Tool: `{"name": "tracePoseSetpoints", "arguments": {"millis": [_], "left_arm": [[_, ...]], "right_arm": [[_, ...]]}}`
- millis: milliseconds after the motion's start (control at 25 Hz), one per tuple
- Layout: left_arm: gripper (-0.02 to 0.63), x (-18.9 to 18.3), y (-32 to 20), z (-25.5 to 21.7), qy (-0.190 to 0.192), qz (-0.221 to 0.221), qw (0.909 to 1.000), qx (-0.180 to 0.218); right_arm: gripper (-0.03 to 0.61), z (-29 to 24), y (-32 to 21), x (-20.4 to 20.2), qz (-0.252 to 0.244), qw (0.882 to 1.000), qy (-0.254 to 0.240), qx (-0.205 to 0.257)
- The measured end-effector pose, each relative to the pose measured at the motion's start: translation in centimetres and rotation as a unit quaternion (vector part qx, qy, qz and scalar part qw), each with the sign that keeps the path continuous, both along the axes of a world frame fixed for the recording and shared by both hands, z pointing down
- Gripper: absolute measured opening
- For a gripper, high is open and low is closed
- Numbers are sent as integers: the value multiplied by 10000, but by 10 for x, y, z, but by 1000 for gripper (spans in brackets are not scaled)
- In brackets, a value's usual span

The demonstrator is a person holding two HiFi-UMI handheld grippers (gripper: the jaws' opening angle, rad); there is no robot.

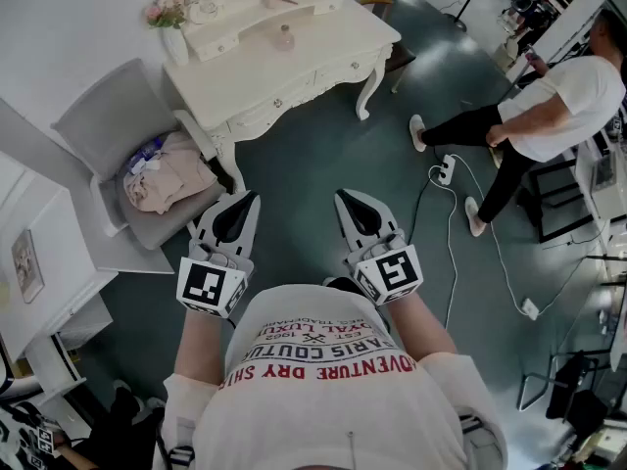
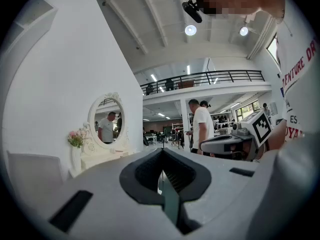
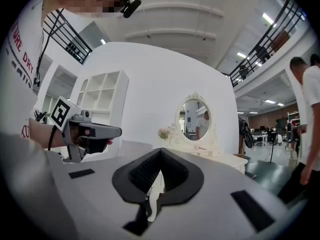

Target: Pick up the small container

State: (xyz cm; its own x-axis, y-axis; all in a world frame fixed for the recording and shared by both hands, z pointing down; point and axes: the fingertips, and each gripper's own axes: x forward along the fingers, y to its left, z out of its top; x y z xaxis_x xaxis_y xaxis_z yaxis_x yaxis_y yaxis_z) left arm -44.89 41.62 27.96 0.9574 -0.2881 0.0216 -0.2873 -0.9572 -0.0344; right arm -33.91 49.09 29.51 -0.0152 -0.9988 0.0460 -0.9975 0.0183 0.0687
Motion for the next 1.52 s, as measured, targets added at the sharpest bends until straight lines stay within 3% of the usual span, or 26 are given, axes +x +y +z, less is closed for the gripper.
{"name": "tracePoseSetpoints", "arguments": {"millis": [520, 920, 1200, 1520], "left_arm": [[8, 7, -18, 8, -113, 23, 9999, -105], [8, 40, -47, 24, -185, -117, 9994, -267], [8, 111, -88, 43, -282, -494, 9978, -344], [8, 236, -161, 39, -318, -1169, 9913, -520]], "right_arm": [[-2, 9, -17, 5, 24, 9998, -135, -154], [-2, 23, -45, 46, 76, 9993, -222, -293], [-2, 46, -94, 123, -248, 9985, -361, -334], [-2, 46, -178, 256, -857, 9941, -445, -497]]}}
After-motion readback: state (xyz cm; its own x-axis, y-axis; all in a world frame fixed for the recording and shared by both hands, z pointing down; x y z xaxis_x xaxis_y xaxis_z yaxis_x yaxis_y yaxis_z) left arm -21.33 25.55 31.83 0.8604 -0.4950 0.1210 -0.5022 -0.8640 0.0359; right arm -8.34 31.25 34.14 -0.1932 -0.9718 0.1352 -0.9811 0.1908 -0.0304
